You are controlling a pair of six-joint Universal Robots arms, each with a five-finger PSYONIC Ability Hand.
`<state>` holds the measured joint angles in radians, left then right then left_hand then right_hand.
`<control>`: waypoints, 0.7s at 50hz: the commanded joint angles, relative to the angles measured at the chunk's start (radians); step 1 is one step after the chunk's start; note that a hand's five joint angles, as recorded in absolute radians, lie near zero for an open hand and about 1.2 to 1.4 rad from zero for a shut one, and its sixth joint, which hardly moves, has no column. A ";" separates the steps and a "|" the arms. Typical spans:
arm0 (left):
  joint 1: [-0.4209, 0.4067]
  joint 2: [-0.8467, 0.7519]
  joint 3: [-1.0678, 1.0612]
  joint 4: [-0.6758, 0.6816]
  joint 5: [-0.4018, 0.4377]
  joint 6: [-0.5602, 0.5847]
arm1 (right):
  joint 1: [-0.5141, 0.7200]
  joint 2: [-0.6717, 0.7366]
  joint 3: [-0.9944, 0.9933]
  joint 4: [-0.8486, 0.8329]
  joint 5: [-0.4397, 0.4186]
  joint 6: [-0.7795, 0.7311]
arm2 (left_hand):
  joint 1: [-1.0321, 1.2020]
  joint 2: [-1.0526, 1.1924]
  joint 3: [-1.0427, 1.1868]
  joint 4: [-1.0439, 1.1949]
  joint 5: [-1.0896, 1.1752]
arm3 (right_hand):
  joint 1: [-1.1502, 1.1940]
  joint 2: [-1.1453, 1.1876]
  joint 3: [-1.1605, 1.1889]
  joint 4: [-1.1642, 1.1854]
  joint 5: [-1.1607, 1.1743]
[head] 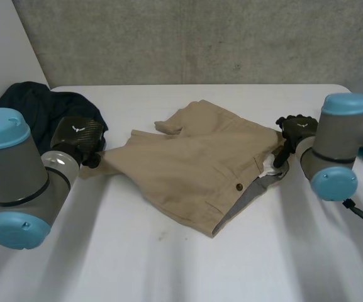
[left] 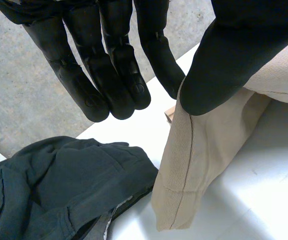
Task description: Fold the laundry.
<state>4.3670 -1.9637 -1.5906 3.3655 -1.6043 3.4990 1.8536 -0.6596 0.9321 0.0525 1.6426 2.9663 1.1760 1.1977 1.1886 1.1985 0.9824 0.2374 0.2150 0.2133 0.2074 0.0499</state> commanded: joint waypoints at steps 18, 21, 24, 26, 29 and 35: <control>-0.003 0.002 -0.003 -0.001 0.001 0.003 | -0.120 0.022 -0.098 -0.165 0.004 -0.177 | 0.220 0.199 0.208 0.198 0.239 | -0.045 -0.023 -0.021 -0.015 -0.032; -0.012 0.002 -0.005 -0.005 0.000 0.000 | -0.113 0.009 -0.098 -0.120 -0.030 -0.167 | 0.220 0.199 0.208 0.198 0.239 | -0.025 -0.002 -0.001 0.005 -0.012; -0.023 0.005 -0.009 -0.008 -0.003 0.000 | -0.111 -0.017 -0.095 -0.082 -0.027 -0.121 | 0.220 0.199 0.208 0.198 0.239 | -0.022 0.001 0.002 0.008 -0.009; -0.027 0.009 -0.014 -0.011 0.001 0.000 | -0.108 -0.052 -0.082 -0.057 -0.027 -0.087 | 0.220 0.199 0.208 0.198 0.239 | -0.025 -0.002 -0.001 0.005 -0.012; -0.033 0.015 -0.017 -0.011 0.001 0.000 | -0.106 -0.100 -0.061 -0.019 -0.033 -0.075 | 0.220 0.199 0.208 0.198 0.239 | -0.025 -0.002 -0.001 0.005 -0.012; -0.049 0.022 -0.020 -0.014 0.001 0.002 | -0.082 -0.271 0.026 0.087 -0.060 -0.089 | 0.220 0.199 0.208 0.198 0.239 | -0.019 0.004 0.005 0.011 -0.006</control>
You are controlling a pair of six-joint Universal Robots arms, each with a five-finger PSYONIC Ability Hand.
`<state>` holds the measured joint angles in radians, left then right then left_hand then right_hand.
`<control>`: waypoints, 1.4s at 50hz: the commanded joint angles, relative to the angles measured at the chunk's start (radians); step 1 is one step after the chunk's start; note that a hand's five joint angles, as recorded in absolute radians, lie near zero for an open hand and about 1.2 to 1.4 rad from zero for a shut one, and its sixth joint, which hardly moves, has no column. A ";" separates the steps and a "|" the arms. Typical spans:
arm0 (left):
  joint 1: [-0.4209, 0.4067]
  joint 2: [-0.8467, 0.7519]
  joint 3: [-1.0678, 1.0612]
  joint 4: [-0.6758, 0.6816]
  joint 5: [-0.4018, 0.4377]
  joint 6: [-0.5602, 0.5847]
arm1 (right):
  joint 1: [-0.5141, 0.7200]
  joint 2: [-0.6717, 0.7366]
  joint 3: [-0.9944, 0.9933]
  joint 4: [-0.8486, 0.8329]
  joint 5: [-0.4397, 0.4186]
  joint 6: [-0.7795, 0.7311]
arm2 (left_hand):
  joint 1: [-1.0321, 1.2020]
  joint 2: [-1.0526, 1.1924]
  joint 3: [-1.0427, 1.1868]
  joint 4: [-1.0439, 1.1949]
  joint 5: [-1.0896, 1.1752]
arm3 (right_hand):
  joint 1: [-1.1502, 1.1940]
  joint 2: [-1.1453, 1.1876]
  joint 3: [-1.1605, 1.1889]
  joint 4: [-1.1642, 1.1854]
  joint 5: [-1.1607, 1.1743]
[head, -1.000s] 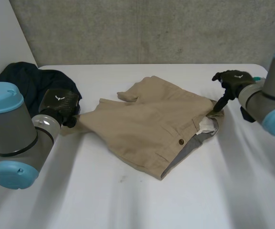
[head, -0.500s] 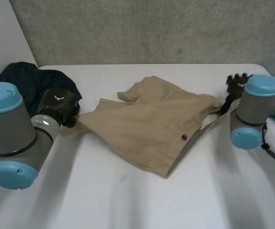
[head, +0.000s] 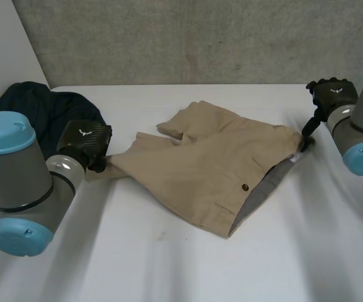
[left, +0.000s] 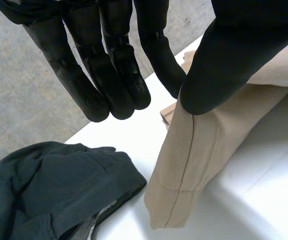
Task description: Fold the laundry.
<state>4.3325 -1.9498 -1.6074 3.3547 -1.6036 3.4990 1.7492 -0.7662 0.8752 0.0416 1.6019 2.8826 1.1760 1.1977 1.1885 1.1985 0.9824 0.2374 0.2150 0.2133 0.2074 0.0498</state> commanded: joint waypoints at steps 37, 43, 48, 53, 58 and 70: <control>0.015 0.020 0.020 0.002 0.040 0.000 | 0.621 -0.199 0.778 -0.335 0.271 0.175 | 0.220 0.199 0.208 0.198 0.239 | 0.392 0.415 0.416 0.422 0.405; 0.013 0.020 0.014 0.000 0.040 -0.002 | 0.596 -0.170 0.777 -0.410 0.276 0.126 | 0.220 0.199 0.208 0.198 0.239 | 0.685 0.708 0.709 0.715 0.698; 0.009 0.035 0.015 -0.003 0.042 -0.002 | 0.553 -0.180 0.768 -0.425 0.260 0.060 | 0.220 0.199 0.208 0.198 0.239 | 1.159 1.181 1.183 1.189 1.172; 0.004 0.086 0.012 -0.033 0.042 0.000 | 0.517 -0.313 0.772 -0.410 0.225 0.021 | 0.220 0.199 0.208 0.198 0.239 | 1.159 1.181 1.183 1.189 1.172; 0.003 0.224 0.037 -0.093 0.051 -0.006 | 0.435 -0.518 0.763 -0.345 0.116 -0.045 | 0.220 0.199 0.208 0.198 0.239 | 1.097 1.120 1.122 1.127 1.111; -0.053 0.135 0.024 -0.093 0.073 -0.006 | 0.415 -0.338 0.702 -0.143 0.066 0.058 | 0.220 0.199 0.208 0.198 0.239 | 0.354 0.376 0.378 0.384 0.367</control>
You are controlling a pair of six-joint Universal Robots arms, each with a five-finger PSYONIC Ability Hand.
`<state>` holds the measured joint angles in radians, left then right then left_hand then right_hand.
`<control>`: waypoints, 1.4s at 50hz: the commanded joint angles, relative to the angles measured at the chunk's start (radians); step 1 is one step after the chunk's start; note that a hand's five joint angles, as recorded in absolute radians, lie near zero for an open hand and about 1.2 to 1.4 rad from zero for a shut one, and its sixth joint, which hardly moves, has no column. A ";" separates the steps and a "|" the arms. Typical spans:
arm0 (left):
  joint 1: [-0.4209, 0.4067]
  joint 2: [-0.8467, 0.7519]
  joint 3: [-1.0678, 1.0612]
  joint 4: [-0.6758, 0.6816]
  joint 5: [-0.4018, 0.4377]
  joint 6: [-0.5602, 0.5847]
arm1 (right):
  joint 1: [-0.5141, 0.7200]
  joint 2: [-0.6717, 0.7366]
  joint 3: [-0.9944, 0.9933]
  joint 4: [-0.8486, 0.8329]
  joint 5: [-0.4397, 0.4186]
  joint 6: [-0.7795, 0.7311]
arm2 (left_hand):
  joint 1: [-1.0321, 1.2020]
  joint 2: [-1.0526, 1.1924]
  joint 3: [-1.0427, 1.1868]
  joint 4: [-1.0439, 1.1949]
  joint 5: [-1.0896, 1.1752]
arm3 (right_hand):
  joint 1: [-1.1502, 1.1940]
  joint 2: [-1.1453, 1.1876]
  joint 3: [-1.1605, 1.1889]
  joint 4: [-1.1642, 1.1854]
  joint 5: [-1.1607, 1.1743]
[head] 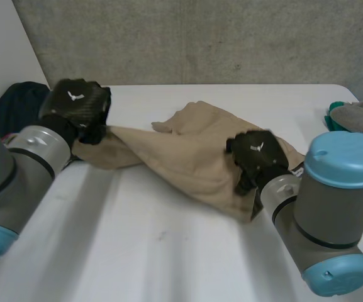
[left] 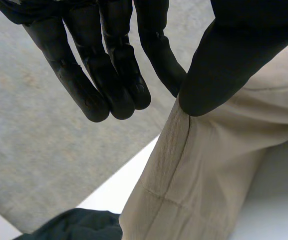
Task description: Fold the laundry.
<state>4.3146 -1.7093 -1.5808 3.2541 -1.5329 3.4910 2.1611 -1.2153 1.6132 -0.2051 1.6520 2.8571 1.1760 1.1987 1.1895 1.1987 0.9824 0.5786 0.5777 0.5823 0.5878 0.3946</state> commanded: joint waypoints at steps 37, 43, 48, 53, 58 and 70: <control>-0.098 0.304 0.363 -0.508 -0.026 -0.009 | -0.271 -0.282 -0.564 0.619 -0.270 -0.174 | 0.220 0.198 0.207 0.198 0.239 | 0.818 0.819 0.814 0.808 0.827; -0.085 0.044 0.380 -0.466 -0.026 0.006 | -0.227 -0.092 -0.523 0.595 -0.255 -0.174 | 0.220 0.198 0.207 0.198 0.239 | 0.818 0.819 0.814 0.808 0.827; -0.084 -0.170 0.475 -0.367 -0.013 0.039 | -0.201 0.075 -0.519 0.507 -0.196 -0.180 | 0.220 0.198 0.207 0.198 0.239 | 0.818 0.819 0.814 0.808 0.827; -0.088 -0.294 0.659 -0.277 0.004 0.079 | -0.158 0.158 -0.588 0.320 -0.126 -0.170 | 0.220 0.198 0.207 0.198 0.239 | 0.818 0.819 0.814 0.808 0.827; -0.081 -0.290 0.878 -0.141 -0.044 0.076 | -0.155 0.143 -0.691 -0.003 -0.043 -0.092 | 0.220 0.198 0.207 0.198 0.239 | 0.818 0.819 0.814 0.808 0.827; -0.085 -0.112 0.779 0.070 -0.108 0.091 | -0.170 0.105 -0.739 -0.243 -0.090 -0.077 | 0.220 0.198 0.207 0.198 0.239 | 0.818 0.819 0.814 0.808 0.827</control>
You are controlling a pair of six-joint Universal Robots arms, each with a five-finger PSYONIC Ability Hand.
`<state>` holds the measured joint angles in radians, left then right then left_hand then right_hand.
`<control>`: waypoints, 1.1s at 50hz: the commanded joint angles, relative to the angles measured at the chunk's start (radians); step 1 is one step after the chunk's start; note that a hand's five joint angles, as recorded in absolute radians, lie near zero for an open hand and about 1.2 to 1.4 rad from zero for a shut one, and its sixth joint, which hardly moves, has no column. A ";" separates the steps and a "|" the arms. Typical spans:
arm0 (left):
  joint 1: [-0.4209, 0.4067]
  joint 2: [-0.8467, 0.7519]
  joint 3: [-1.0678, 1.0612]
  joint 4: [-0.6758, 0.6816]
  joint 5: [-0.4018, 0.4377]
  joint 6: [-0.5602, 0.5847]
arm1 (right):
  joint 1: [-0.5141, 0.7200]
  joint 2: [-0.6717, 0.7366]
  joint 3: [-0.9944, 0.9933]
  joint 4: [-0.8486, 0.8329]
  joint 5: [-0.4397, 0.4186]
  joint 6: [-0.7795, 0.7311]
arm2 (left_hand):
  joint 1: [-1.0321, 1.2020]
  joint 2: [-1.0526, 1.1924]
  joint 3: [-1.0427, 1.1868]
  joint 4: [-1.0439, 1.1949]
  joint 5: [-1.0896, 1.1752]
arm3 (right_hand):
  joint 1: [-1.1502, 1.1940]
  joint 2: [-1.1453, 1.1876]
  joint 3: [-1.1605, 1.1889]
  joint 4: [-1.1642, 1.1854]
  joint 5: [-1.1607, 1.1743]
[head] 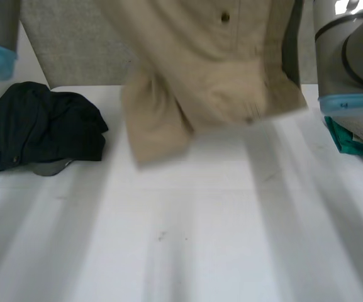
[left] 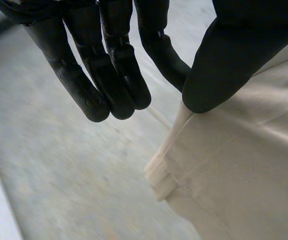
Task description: Fold the laundry.
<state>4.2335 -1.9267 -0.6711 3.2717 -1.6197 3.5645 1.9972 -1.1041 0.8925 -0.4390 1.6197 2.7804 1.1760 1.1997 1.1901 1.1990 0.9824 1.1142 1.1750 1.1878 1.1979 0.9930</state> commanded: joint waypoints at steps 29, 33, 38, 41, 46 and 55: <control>-0.109 -0.009 -0.901 -0.101 -0.048 0.096 | -0.046 0.054 0.621 0.259 -0.319 -0.288 | 0.220 0.197 0.206 0.197 0.239 | 0.282 0.221 0.208 0.198 0.229; -0.107 0.018 -0.921 -0.124 -0.019 0.079 | -0.054 -0.058 0.669 0.319 -0.316 -0.291 | 0.220 0.197 0.206 0.197 0.239 | 0.282 0.221 0.208 0.198 0.229; -0.064 -0.024 -0.921 -0.028 0.003 0.060 | -0.048 -0.105 0.669 0.351 -0.311 -0.185 | -0.663 -0.687 -0.677 -0.686 -0.644 | 0.282 0.221 0.208 0.198 0.229; -0.049 -0.057 -0.909 0.037 -0.002 0.050 | -0.034 -0.112 0.649 0.350 -0.310 -0.119 | -0.891 -0.915 -0.906 -0.914 -0.872 | 0.282 0.221 0.208 0.198 0.229; -0.033 -0.132 -0.855 0.097 -0.040 0.014 | 0.032 -0.172 0.559 0.364 -0.287 -0.003 | -0.921 -0.945 -0.936 -0.944 -0.902 | 0.282 0.221 0.208 0.198 0.229; -0.026 -0.239 -0.760 0.002 -0.042 -0.023 | 0.118 -0.252 0.436 0.428 -0.248 0.067 | -0.910 -0.933 -0.924 -0.933 -0.891 | 0.282 0.221 0.208 0.198 0.229</control>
<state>4.2051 -2.1003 -1.4889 3.3440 -1.6643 3.5615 2.0681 -1.3156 1.3986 -0.0501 1.3506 2.8177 0.2626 0.2742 0.2679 0.2641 0.0846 1.1142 1.1750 1.1879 1.1981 1.0056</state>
